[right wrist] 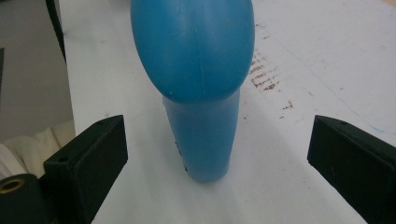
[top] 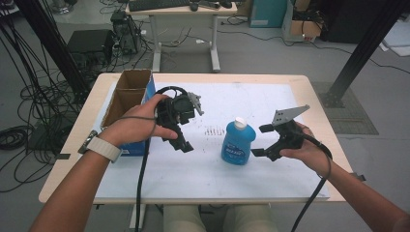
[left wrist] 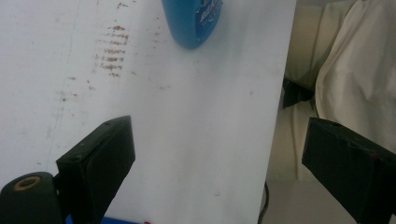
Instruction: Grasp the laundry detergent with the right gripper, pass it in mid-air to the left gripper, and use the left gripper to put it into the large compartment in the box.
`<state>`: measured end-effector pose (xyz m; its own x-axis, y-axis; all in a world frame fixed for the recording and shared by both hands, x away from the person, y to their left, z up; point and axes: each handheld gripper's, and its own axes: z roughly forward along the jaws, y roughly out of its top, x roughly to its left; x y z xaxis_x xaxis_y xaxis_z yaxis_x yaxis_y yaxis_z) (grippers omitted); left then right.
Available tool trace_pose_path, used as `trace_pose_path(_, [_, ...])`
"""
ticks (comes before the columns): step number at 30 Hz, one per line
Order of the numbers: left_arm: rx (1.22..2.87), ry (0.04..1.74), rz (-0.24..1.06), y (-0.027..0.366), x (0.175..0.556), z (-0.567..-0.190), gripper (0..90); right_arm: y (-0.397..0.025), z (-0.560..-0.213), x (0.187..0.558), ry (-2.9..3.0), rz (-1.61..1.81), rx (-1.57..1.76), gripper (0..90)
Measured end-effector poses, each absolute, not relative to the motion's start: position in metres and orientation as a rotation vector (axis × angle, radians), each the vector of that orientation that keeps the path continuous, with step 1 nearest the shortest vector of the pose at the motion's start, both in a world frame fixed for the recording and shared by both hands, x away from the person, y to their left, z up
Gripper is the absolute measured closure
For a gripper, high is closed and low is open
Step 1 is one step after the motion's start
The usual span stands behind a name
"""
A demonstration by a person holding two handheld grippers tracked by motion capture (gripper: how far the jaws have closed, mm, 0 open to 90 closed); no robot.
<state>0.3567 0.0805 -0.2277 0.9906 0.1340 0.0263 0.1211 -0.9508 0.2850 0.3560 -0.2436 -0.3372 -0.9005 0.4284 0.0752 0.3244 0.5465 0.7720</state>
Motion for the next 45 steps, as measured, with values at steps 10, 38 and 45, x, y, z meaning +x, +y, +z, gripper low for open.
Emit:
trace_pose_path(10, [2.845, 0.187, 0.065, 0.081, 0.3568, -0.2282, 9.8, -0.2444, -0.3413, 0.3552, 2.63, 1.306, 0.662, 5.1])
trace_pose_path(38, [2.84, 0.189, 0.073, 0.0814, 0.3564, -0.227, 9.8, -0.2455, -0.3405, 0.3549, 2.615, 1.323, 0.651, 6.2])
trace_pose_path(45, [2.839, 0.19, 0.075, 0.082, 0.3563, -0.2271, 9.8, -0.2455, -0.3407, 0.3545, 2.614, 1.326, 0.657, 6.1])
